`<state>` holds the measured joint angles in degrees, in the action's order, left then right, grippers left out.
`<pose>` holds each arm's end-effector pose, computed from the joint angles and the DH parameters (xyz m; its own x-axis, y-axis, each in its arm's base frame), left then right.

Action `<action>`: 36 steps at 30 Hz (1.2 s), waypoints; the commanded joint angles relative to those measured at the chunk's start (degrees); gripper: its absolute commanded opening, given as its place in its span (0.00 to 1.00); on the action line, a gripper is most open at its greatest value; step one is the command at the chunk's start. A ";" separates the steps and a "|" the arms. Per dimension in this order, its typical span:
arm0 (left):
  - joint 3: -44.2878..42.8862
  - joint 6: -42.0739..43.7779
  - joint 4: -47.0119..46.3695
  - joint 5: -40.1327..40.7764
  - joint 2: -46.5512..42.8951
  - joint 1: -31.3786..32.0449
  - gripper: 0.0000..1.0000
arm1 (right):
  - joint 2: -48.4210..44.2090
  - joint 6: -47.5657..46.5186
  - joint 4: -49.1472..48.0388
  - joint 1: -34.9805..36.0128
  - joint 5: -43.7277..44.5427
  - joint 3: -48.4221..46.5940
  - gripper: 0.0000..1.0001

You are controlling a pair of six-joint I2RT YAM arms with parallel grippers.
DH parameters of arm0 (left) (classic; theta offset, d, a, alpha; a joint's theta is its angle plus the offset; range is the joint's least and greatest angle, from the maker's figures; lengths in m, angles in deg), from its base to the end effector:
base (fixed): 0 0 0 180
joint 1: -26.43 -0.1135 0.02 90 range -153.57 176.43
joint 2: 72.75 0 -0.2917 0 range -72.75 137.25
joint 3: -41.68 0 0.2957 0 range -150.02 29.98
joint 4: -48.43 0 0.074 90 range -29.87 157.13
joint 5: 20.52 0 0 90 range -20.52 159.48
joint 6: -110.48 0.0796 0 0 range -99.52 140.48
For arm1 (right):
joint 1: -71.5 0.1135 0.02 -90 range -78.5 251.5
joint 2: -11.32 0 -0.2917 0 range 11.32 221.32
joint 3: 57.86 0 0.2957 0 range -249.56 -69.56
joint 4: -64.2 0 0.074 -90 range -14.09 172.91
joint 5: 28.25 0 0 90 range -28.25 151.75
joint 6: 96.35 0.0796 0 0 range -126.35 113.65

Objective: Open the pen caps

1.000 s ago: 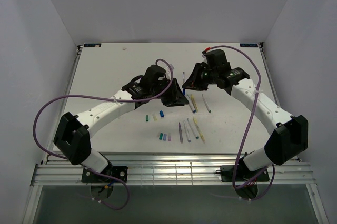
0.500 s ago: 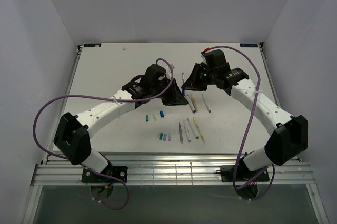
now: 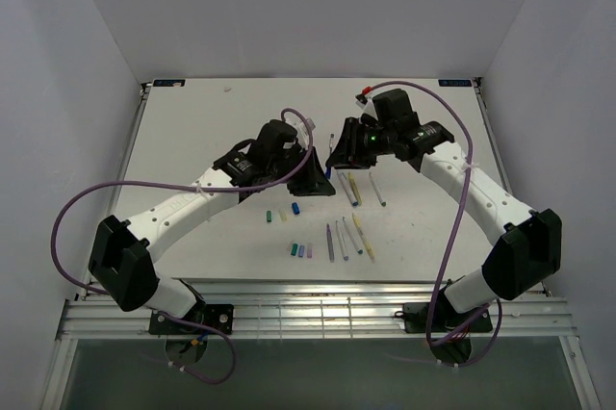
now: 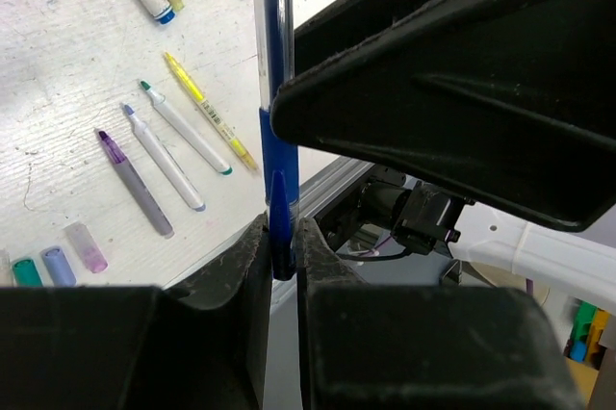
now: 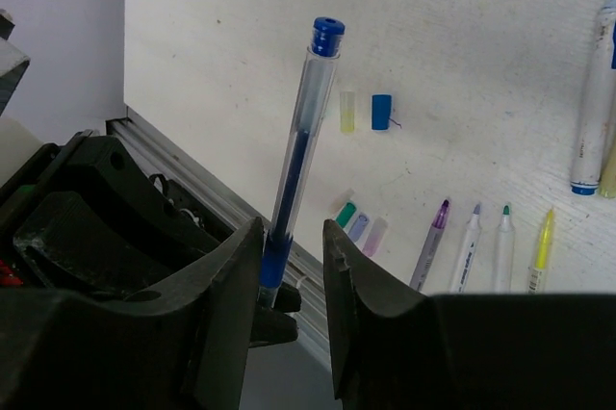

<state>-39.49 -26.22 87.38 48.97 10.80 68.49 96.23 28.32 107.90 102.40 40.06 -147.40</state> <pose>0.2740 -0.2848 0.2930 -0.9351 -0.0744 -0.3466 0.2074 0.6780 -0.7052 0.3313 0.2326 0.3347 -0.8563 0.1035 -0.5060 -0.2873 0.7187 0.6332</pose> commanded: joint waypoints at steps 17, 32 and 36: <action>-0.58 15.84 16.70 -9.16 -4.79 -2.77 0.00 | -8.69 -29.81 11.43 0.83 3.16 2.61 0.75; 6.01 9.70 8.72 -9.82 -10.33 -3.83 0.00 | -3.70 -1.47 -3.49 1.62 -12.40 4.80 0.65; 5.67 7.06 6.68 -7.70 -9.90 -3.92 0.00 | -1.76 4.08 -6.49 1.63 -13.64 4.46 0.62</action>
<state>-33.90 -16.18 97.52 38.41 2.58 64.88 93.67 23.80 107.77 103.84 30.66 -142.53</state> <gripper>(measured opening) 0.224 0.623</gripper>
